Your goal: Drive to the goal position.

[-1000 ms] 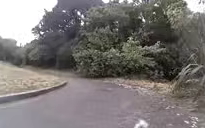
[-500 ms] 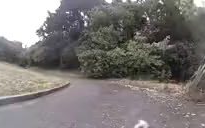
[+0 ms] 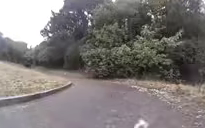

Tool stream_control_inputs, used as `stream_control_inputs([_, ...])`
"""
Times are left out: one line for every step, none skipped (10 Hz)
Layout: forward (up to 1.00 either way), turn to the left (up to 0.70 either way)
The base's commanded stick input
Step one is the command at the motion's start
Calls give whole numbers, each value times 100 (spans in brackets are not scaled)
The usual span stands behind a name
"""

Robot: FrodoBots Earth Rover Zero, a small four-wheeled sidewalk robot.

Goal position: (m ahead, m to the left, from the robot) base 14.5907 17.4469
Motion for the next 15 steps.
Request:
stream_control_inputs([70,14])
stream_control_inputs([70,14])
stream_control_inputs([70,14])
stream_control_inputs([70,14])
stream_control_inputs([70,14])
stream_control_inputs([70,14])
stream_control_inputs([70,14])
stream_control_inputs([70,14])
stream_control_inputs([70,14])
stream_control_inputs([70,10])
stream_control_inputs([70,4])
stream_control_inputs([70,0])
stream_control_inputs([70,0])
stream_control_inputs([70,0])
stream_control_inputs([70,0])
